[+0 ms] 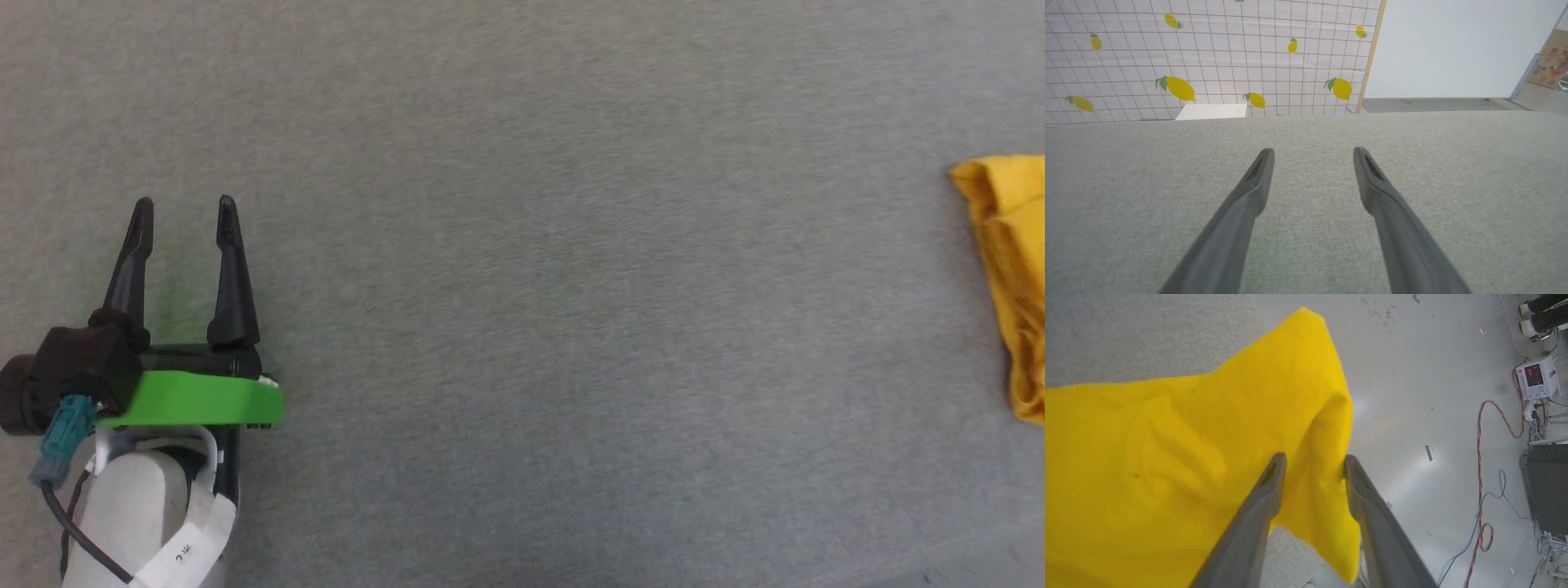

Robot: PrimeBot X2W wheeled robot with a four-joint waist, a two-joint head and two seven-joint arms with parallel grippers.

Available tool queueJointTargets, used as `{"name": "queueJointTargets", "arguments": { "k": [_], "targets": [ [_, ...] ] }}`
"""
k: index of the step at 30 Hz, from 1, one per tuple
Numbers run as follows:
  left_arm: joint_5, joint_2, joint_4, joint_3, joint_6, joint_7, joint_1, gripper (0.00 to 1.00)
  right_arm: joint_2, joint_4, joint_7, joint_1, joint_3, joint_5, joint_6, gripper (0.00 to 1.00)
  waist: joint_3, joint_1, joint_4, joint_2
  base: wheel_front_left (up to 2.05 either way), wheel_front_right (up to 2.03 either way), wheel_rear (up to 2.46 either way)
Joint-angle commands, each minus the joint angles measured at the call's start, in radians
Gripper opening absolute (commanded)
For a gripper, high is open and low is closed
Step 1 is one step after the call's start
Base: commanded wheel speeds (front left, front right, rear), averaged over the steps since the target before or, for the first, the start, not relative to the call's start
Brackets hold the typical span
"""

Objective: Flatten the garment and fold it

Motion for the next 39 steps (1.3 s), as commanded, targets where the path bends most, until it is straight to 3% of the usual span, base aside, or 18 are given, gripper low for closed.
{"name": "queueJointTargets", "arguments": {
  "k": [1, 7, 14, 20, 29, 39],
  "targets": [
    [-0.002, 0.005, 0.004, 0.002, 0.001, -0.002, -0.014, 1.00, 0.017, -0.014, 0.009, -0.014, -0.016, -0.020, -0.002, 1.00, 0.014, -0.0002, 0.035, -0.0001, 0.00, 0.00, 0.00],
    [-0.021, -0.010, 0.036, 0.010, 0.008, -0.017, 0.008, 1.00, 0.040, -0.065, -0.008, -0.036, -0.040, -0.042, -0.002, 1.00, -0.071, -0.0002, 0.041, -0.0001, 0.00, 0.00, 0.00],
    [-0.040, -0.028, 0.064, 0.027, 0.019, -0.032, 0.048, 1.00, 0.100, -0.163, -0.207, -0.146, 0.084, 0.126, -0.002, 1.00, -0.202, -0.0002, 0.048, -0.0001, 0.00, 0.00, 0.00],
    [-0.053, -0.038, 0.067, 0.044, 0.027, -0.038, 0.081, 1.00, 0.225, -0.252, -0.368, -0.164, 0.191, 0.242, -0.002, 1.00, -0.302, -0.0002, 0.077, -0.0001, 0.00, 0.00, 0.00],
    [-0.050, -0.057, 0.071, 0.077, 0.076, -0.042, 0.135, 1.00, 0.434, -0.371, -0.698, -0.001, 0.347, 0.272, -0.002, 1.00, -0.427, -0.0002, 0.137, -0.0001, 0.00, 0.00, 0.00],
    [-0.054, -0.087, 0.120, 0.036, 0.077, -0.033, 0.158, 1.00, 0.499, -0.299, -0.890, 0.273, 0.423, 0.238, -0.002, 1.00, -0.513, -0.0002, 0.217, -0.0001, 0.00, 0.00, 0.00]
  ]
}}
